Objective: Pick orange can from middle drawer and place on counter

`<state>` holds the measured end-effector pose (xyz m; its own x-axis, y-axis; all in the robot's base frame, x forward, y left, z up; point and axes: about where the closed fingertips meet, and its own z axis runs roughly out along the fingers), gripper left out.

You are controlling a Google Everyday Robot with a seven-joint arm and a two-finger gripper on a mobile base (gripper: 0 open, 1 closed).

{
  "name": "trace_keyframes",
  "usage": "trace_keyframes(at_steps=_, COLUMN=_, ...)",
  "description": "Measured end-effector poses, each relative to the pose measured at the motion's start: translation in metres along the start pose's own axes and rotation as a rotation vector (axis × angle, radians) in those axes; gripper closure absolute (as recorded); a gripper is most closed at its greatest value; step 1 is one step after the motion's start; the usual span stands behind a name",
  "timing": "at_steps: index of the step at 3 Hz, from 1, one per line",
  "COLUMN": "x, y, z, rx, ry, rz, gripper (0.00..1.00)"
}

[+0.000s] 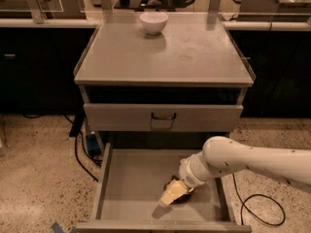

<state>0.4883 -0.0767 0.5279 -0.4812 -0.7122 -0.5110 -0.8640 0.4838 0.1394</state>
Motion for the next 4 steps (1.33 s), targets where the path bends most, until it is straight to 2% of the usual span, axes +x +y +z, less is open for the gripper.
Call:
trace_keyframes(at_steps=2, x=0.006, y=-0.001, z=0.014, rx=-0.019, ry=0.007, rz=0.013, gripper=0.00)
trace_keyframes(at_steps=3, x=0.018, y=-0.020, z=0.038, rx=0.007, ry=0.025, rz=0.057, gripper=0.00)
trace_keyframes(at_steps=4, x=0.038, y=-0.040, z=0.052, rx=0.069, ry=-0.028, rz=0.179, gripper=0.00)
